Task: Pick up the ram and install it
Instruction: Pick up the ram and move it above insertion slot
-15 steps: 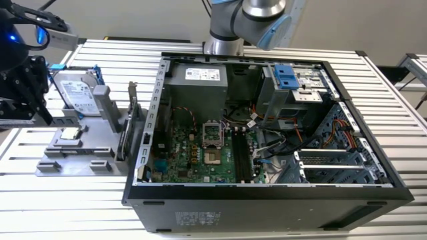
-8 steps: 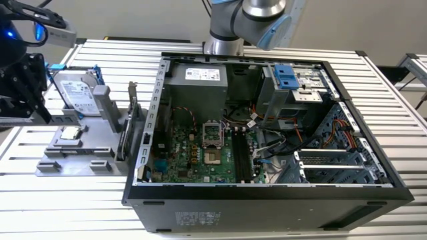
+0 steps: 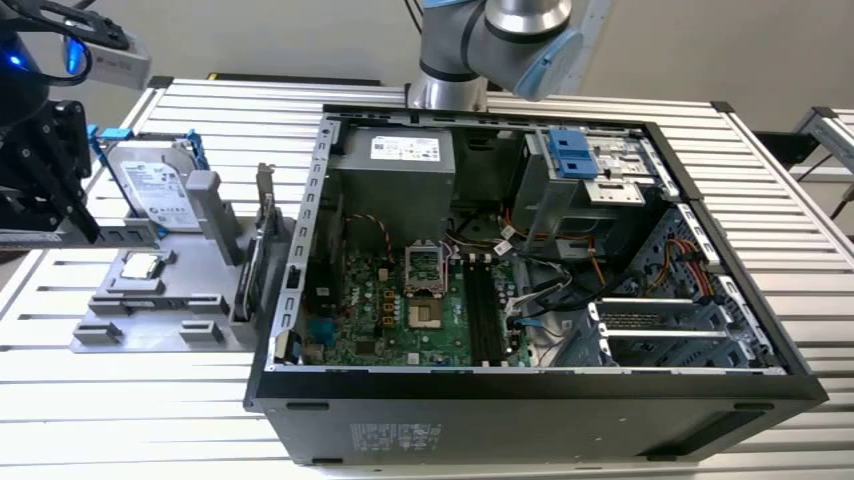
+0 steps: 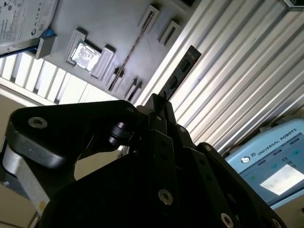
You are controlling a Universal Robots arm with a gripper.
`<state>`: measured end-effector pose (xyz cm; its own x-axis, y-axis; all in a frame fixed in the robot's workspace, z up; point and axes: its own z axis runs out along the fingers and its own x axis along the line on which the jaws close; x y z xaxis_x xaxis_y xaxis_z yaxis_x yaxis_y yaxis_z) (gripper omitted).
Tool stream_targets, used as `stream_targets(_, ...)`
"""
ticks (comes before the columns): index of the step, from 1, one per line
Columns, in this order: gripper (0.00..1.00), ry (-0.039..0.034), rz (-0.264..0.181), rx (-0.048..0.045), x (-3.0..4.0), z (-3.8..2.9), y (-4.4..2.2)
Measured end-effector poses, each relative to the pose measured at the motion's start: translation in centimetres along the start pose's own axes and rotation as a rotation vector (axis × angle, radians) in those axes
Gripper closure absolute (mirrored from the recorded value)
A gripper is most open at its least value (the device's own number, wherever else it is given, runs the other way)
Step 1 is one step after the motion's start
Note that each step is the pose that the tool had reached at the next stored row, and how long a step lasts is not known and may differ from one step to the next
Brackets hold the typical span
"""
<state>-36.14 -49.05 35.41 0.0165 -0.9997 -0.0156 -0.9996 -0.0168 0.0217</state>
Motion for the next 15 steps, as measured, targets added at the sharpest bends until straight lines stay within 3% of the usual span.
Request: stream_targets(15, 1.0, 0.0, 0.0, -0.0001, -0.01, -0.65, 0.01)
